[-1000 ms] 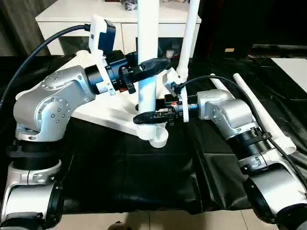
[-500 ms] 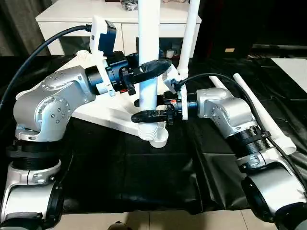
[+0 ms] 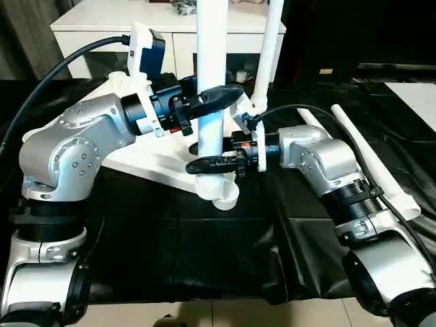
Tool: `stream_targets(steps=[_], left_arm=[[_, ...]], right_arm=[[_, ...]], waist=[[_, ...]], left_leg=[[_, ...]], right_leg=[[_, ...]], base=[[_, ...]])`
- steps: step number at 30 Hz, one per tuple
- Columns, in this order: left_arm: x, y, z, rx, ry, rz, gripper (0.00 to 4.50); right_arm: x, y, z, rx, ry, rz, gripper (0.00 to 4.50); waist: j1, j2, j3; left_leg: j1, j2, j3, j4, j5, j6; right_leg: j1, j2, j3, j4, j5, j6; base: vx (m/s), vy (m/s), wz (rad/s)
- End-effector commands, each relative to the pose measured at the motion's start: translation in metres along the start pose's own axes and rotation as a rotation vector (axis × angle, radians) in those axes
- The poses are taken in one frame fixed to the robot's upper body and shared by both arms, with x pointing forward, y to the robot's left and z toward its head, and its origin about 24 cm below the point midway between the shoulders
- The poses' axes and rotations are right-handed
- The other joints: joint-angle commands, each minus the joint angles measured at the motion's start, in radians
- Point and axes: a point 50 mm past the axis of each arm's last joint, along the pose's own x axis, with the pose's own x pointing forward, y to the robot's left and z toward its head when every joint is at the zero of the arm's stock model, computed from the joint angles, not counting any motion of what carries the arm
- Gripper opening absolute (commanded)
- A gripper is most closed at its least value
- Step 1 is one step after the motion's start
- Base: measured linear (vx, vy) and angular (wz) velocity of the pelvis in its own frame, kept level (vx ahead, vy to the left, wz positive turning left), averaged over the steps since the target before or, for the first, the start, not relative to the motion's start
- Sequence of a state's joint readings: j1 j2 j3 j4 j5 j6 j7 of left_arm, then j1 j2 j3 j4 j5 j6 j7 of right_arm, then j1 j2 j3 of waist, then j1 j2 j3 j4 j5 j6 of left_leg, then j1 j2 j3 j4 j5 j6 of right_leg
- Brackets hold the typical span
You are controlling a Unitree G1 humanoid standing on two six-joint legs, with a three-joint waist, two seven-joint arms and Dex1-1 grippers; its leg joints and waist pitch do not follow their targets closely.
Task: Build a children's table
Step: Pick table leg
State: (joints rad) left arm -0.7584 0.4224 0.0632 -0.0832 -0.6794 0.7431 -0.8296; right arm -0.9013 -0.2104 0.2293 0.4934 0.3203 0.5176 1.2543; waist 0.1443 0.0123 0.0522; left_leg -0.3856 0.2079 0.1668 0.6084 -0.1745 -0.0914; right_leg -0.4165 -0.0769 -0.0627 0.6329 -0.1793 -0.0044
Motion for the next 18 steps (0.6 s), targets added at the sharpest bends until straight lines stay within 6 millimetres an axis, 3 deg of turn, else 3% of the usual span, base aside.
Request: stream_targets(steps=[1,7,10,16,18], left_arm=[[0.004,-0.005,0.010,0.025,-0.015,-0.039,1.78],[0.003,-0.002,0.011,0.024,-0.019,-0.013,1.78],[0.000,0.008,0.009,-0.054,-0.035,0.047,2.48],[-0.011,0.018,0.005,-0.098,-0.073,0.100,2.88],[-0.015,0.021,0.003,-0.114,-0.080,0.114,3.09]], right_arm=[[-0.002,0.000,0.003,0.001,-0.012,-0.002,1.96],[-0.002,-0.001,0.004,0.006,-0.025,-0.013,1.93],[-0.005,-0.002,0.002,0.009,-0.032,-0.036,1.91],[-0.016,-0.006,0.001,0.025,-0.065,-0.114,1.86],[-0.022,-0.009,0.001,0.032,-0.083,-0.154,1.86]], waist=[[0.000,0.015,-0.080],[0.000,0.015,-0.080],[0.000,0.018,-0.080],[0.000,0.016,-0.080],[0.000,0.027,-0.081]], left_leg=[[0.019,0.012,-0.002,-0.066,-0.183,-0.025],[0.018,0.012,-0.003,-0.067,-0.188,-0.027],[0.019,0.010,-0.001,-0.065,-0.186,-0.029],[0.019,0.009,-0.002,-0.066,-0.191,-0.032],[0.021,0.009,-0.003,-0.064,-0.194,-0.034]], right_leg=[[0.060,-0.048,0.034,-0.051,-0.052,-0.244],[0.061,-0.049,0.034,-0.051,-0.053,-0.246],[0.060,-0.048,0.034,-0.049,-0.050,-0.244],[0.061,-0.048,0.034,-0.053,-0.066,-0.239],[0.059,-0.047,0.034,-0.052,-0.062,-0.238]], base=[[0.000,0.000,0.00],[0.000,0.000,0.00],[0.000,0.000,0.00],[0.000,0.000,0.00],[0.000,0.000,0.00]])
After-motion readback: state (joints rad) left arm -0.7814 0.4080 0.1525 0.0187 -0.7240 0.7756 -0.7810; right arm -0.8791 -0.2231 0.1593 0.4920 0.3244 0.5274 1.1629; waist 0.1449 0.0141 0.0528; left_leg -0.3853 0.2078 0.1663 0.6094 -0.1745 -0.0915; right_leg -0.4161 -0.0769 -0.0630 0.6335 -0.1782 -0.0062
